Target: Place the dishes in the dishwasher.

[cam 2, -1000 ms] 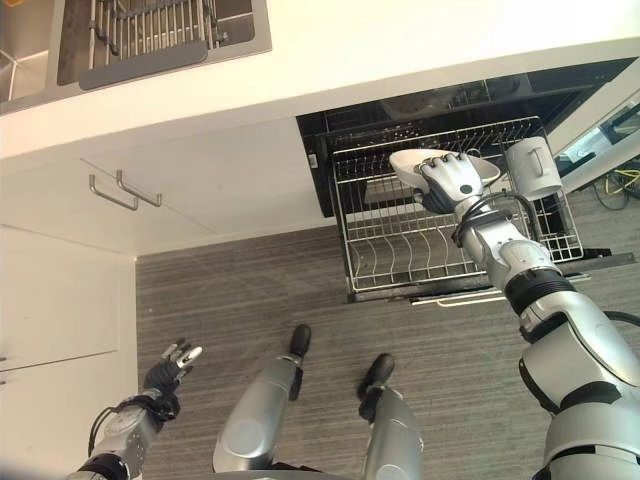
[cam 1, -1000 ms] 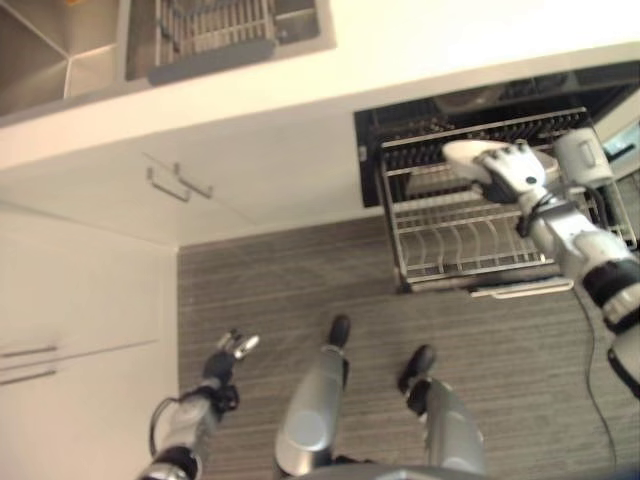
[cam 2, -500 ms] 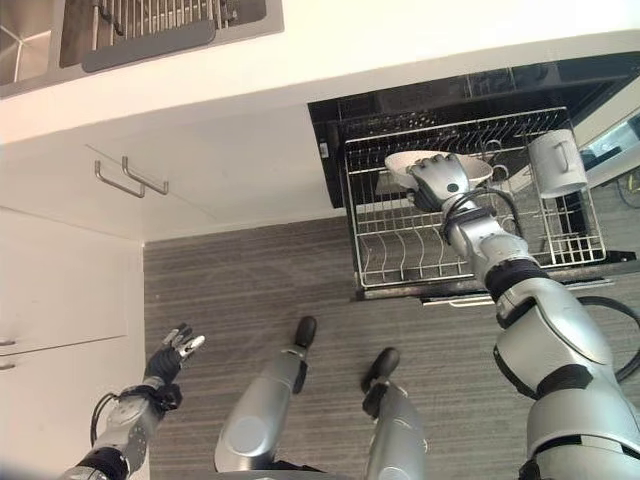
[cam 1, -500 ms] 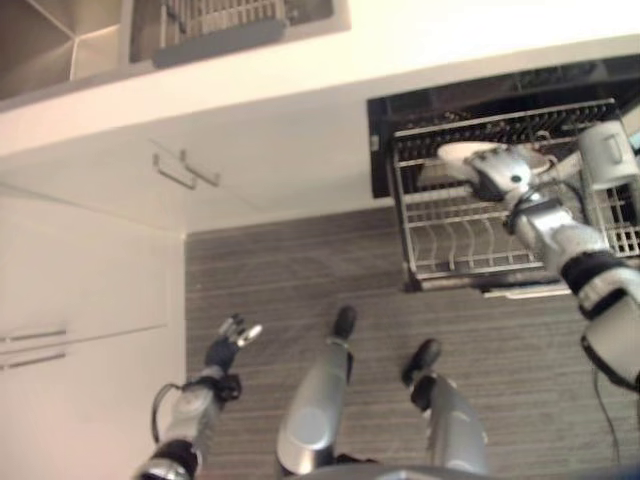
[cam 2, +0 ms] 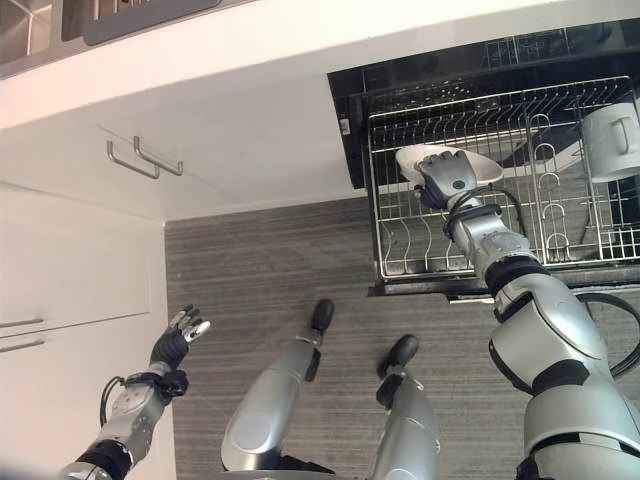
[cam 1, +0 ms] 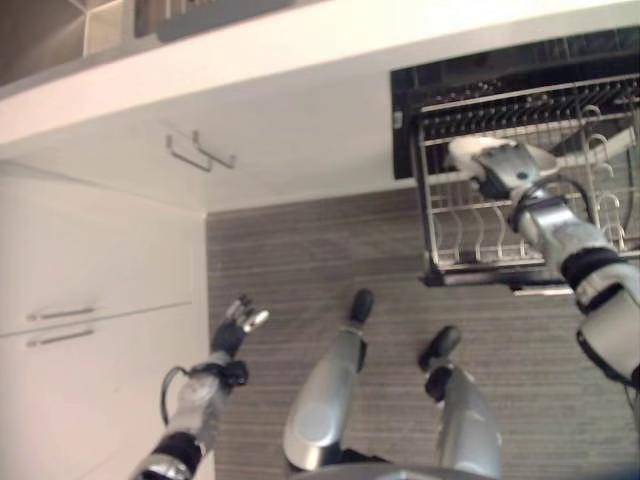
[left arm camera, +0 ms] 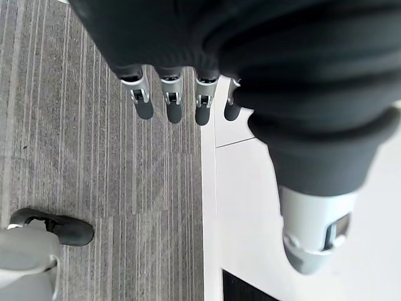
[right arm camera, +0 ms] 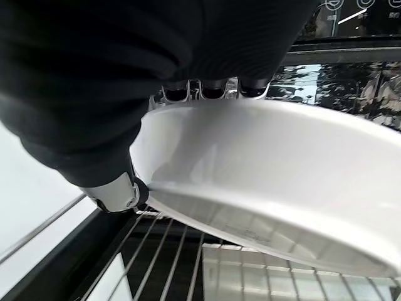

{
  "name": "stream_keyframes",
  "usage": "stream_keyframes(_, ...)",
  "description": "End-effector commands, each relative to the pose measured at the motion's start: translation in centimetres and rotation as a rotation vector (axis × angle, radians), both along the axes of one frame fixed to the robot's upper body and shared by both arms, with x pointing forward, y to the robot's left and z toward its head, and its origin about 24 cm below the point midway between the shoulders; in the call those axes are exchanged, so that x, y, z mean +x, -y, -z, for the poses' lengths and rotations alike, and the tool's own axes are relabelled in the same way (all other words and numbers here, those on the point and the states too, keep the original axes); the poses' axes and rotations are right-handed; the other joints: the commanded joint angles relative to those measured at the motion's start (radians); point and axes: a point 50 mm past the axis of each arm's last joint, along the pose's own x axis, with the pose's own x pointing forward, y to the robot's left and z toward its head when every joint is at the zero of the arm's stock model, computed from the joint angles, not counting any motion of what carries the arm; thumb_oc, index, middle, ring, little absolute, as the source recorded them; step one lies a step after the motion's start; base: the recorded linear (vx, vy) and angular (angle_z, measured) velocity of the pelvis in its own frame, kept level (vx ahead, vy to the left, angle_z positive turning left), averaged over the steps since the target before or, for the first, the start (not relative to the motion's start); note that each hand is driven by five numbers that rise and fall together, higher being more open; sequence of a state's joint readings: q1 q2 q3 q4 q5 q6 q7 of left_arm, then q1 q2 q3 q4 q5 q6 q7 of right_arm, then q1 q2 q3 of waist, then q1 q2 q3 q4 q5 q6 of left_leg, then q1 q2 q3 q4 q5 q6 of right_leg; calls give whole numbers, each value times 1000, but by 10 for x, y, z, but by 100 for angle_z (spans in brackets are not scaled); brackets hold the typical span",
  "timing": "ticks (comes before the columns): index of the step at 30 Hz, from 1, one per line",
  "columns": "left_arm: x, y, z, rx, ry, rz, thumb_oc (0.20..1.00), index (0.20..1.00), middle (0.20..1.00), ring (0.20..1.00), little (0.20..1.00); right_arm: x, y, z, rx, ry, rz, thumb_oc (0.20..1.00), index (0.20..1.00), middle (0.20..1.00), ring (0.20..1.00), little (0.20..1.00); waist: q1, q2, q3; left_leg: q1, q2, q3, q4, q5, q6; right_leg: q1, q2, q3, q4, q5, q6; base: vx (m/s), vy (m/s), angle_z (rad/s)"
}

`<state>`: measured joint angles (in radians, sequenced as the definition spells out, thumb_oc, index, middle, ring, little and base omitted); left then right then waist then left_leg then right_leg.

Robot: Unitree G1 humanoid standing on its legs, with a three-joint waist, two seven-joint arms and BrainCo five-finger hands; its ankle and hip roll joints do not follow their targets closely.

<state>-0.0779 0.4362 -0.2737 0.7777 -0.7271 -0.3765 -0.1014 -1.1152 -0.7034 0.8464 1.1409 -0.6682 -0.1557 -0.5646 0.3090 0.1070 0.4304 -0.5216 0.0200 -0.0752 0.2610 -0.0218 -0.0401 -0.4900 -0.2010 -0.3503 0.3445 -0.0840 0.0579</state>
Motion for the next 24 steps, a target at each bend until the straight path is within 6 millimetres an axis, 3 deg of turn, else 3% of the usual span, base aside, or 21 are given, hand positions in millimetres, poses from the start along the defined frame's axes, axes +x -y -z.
stream_keyframes(1, -9, -22, -9, 27, 48, -33, 1000, 1000, 1000, 1000, 1000, 1, 10, -33, 2, 105, 39, 200, 200, 200, 200, 200, 19, -3, -23, -42, -41, 7, 39, -17, -12, 19, -33, 5, -45, 70, 127, -33, 5, 1)
stream_keyframes(6, -8, -28, -17, 24, 82, -41, 1000, 1000, 1000, 1000, 1000, -1, 19, -36, 22, 66, 60, 200, 200, 200, 200, 200, 18, 0, -14, -61, -45, 7, 39, -8, -12, -1, -37, 14, -45, 75, 132, -2, -14, 0)
stream_keyframes(13, -1, -29, -27, 16, 119, -36, 1000, 1000, 1000, 1000, 1000, -1, 28, -22, 68, -29, 115, 200, 200, 200, 200, 200, 16, 7, -1, -79, -48, 6, 39, 5, -12, -24, -42, 24, -45, 87, 135, 0, 0, 0)
stream_keyframes(19, 3, -22, -29, 2, 135, -29, 1000, 1000, 1000, 1000, 1000, -4, 36, -10, 112, 43, 215, 200, 200, 200, 200, 200, 11, 18, 10, -93, -52, 5, 39, 8, -10, -42, -45, 35, -45, 98, 137, 0, 0, 0)
stream_keyframes(24, 3, -15, -27, -7, 148, -25, 1000, 1000, 1000, 1000, 1000, -4, 30, -15, -74, 152, 224, 200, 200, 200, 200, 200, 7, 25, 16, -108, -54, 6, 39, 15, -9, -60, -48, 46, -45, 106, 140, -19, 8, 0)
